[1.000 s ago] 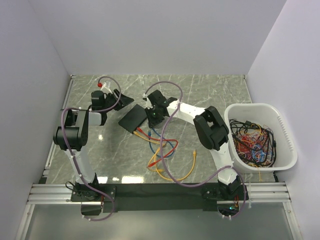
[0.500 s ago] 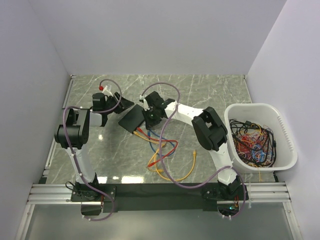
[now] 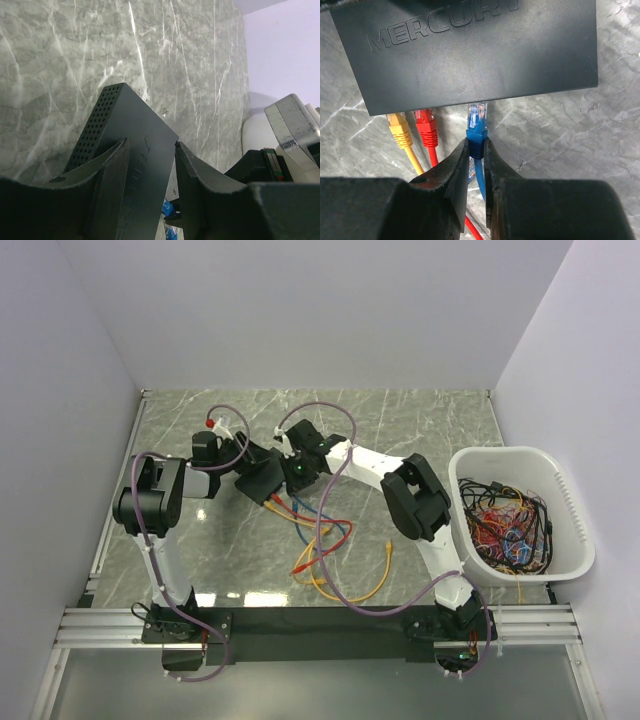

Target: Insert the plug into the switch port

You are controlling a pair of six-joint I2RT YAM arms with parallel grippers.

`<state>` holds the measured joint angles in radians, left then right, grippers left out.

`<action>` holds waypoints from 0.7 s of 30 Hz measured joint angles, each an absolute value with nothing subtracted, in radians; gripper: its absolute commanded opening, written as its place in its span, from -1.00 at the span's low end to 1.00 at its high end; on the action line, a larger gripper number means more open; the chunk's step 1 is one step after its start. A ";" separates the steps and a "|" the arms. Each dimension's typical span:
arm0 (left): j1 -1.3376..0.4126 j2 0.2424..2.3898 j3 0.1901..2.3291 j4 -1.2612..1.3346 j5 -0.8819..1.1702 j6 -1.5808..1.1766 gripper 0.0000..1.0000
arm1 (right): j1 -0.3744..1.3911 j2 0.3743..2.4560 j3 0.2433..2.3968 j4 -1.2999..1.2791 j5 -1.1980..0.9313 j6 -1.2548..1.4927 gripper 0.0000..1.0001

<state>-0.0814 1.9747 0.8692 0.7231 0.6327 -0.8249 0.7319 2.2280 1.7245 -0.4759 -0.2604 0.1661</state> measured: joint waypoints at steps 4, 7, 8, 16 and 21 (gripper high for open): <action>-0.084 1.976 0.869 0.723 0.635 -0.825 -0.05 | 0.733 2.232 1.730 -0.480 -0.260 0.167 -1.00; -0.084 1.979 0.869 0.729 0.635 -0.825 -0.05 | 0.733 2.236 1.740 -0.490 -0.261 0.166 -1.00; -0.084 1.979 0.869 0.730 0.635 -0.825 -0.04 | 0.733 2.240 1.745 -0.493 -0.263 0.167 -1.00; -0.086 1.964 0.882 0.693 0.593 -0.788 0.04 | 0.733 2.251 1.752 -0.492 -0.283 0.167 -1.00; -0.086 1.953 0.944 0.587 0.519 -0.724 0.04 | 0.733 2.251 1.752 -0.492 -0.283 0.167 -1.00</action>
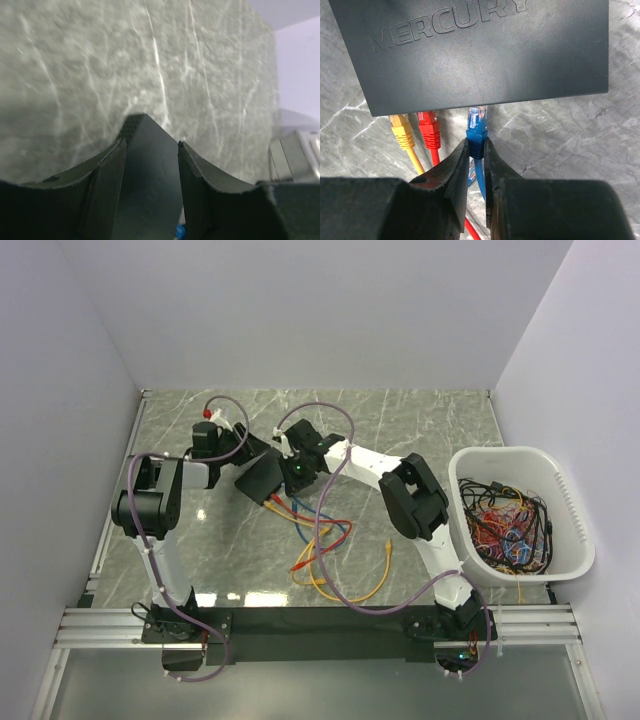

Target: Insert the plug into the switch port

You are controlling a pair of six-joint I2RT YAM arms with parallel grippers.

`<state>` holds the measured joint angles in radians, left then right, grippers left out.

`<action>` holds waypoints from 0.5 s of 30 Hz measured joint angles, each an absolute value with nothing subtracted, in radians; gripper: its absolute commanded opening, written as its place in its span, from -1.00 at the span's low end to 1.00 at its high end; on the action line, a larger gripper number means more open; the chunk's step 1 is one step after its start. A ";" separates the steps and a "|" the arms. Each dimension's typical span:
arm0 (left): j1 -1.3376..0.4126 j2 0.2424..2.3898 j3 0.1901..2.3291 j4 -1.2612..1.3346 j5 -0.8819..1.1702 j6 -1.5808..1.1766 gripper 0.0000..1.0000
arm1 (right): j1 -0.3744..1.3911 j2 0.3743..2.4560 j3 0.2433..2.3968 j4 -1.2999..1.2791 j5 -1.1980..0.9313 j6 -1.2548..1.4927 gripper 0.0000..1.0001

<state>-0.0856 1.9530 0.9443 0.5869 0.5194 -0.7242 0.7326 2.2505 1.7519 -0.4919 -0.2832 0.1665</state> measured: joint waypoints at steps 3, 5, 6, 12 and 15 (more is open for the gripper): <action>-0.085 1.952 0.981 0.536 0.480 -0.689 0.05 | 0.733 2.251 1.752 -0.492 -0.284 0.167 -1.00; -0.084 1.951 0.992 0.503 0.457 -0.667 0.05 | 0.733 2.251 1.752 -0.492 -0.284 0.166 -1.00; -0.084 1.951 0.994 0.489 0.451 -0.662 0.05 | 0.733 2.251 1.752 -0.492 -0.284 0.166 -1.00; -0.084 1.951 0.983 0.461 0.463 -0.647 0.04 | 0.733 2.259 1.762 -0.496 -0.290 0.167 -1.00; -0.084 1.951 0.952 0.478 0.482 -0.647 0.04 | 0.733 2.271 1.780 -0.498 -0.302 0.167 -1.00</action>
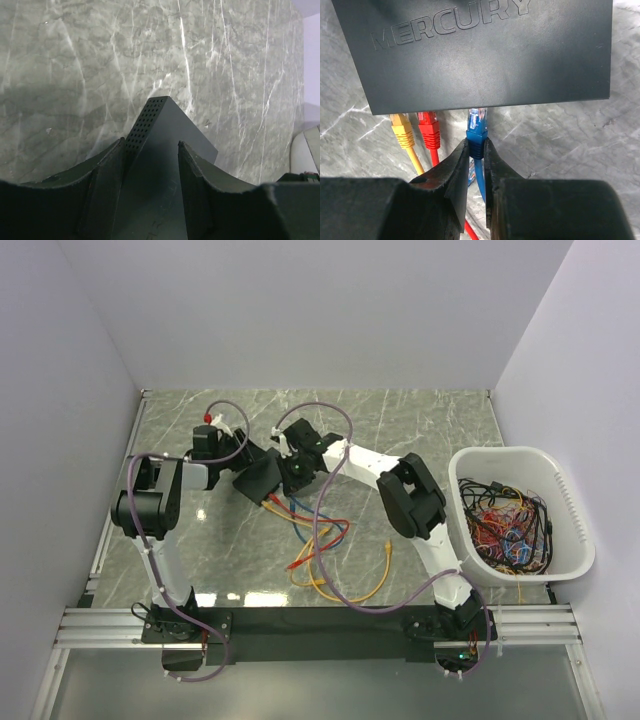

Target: Insert the plug into the switch port

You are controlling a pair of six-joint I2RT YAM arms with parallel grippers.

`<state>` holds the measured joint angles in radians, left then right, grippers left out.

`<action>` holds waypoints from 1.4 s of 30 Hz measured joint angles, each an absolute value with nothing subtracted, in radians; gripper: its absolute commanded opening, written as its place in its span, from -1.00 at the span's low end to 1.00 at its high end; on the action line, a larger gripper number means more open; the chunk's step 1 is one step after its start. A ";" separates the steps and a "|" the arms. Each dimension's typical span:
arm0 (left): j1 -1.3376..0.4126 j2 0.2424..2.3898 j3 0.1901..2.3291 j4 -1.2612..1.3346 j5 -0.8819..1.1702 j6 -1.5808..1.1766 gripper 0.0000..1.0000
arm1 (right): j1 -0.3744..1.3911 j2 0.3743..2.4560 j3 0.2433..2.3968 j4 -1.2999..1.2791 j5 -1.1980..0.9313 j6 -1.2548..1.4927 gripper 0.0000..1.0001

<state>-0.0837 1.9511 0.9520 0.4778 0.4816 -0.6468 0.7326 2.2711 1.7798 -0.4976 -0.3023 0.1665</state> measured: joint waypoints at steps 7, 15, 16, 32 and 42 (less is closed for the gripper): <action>-0.073 1.943 0.894 0.559 0.499 -0.648 0.02 | 0.733 2.286 1.803 -0.519 -0.325 0.167 -1.00; -0.073 1.938 0.872 0.595 0.504 -0.650 0.02 | 0.726 2.307 1.835 -0.553 -0.359 0.171 -1.00; -0.073 1.938 0.871 0.596 0.504 -0.650 0.02 | 0.723 2.309 1.839 -0.555 -0.365 0.174 -1.00; -0.077 1.938 0.842 0.654 0.508 -0.651 0.00 | 0.674 2.358 1.898 -0.601 -0.504 0.151 -1.00; -0.081 1.938 0.829 0.680 0.505 -0.651 -0.01 | 0.656 2.362 1.893 -0.587 -0.551 0.130 -1.00</action>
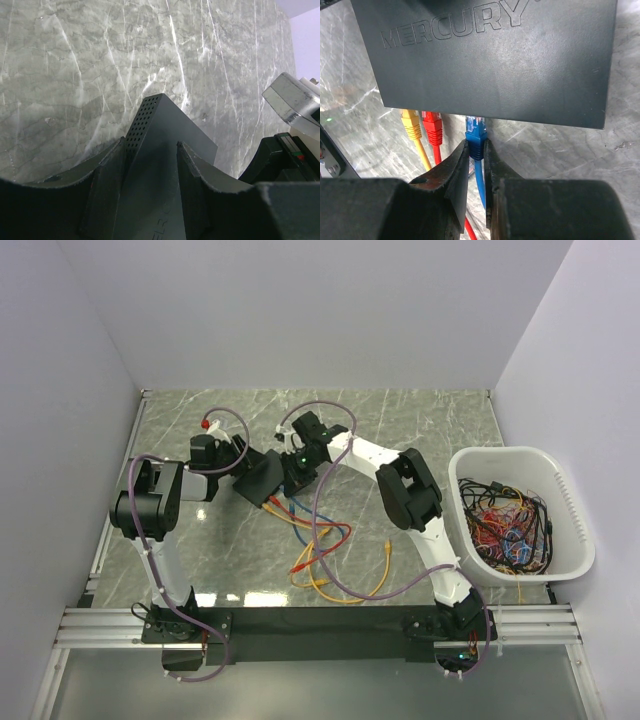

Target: Insert the plug into the switch port

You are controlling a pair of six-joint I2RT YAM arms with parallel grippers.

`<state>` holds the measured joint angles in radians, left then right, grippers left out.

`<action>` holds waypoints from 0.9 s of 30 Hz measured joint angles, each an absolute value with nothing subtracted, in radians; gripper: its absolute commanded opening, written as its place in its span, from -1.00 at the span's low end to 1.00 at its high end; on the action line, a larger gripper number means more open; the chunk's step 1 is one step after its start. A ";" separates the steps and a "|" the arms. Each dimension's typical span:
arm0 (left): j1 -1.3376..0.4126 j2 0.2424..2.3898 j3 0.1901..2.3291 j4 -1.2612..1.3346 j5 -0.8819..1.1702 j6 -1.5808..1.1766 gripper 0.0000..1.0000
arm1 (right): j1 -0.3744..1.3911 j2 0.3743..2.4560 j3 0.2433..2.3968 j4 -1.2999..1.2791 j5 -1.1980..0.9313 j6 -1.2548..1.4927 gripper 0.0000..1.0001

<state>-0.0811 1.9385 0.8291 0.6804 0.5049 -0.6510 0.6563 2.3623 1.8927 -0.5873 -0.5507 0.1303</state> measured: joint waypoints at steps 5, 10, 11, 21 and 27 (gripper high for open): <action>-0.084 1.938 0.821 0.698 0.498 -0.651 -0.02 | 0.654 2.360 1.881 -0.567 -0.561 0.117 -1.00; -0.088 1.939 0.817 0.704 0.492 -0.651 -0.03 | 0.654 2.329 1.822 -0.488 -0.567 0.105 -1.00; -0.088 1.939 0.816 0.708 0.492 -0.651 -0.03 | 0.654 2.326 1.819 -0.483 -0.566 0.102 -1.00; -0.088 1.940 0.800 0.746 0.482 -0.658 -0.03 | 0.628 2.348 1.824 -0.450 -0.627 0.170 -1.00; -0.088 1.944 0.778 0.795 0.463 -0.674 -0.05 | 0.610 2.353 1.810 -0.408 -0.652 0.216 -1.00</action>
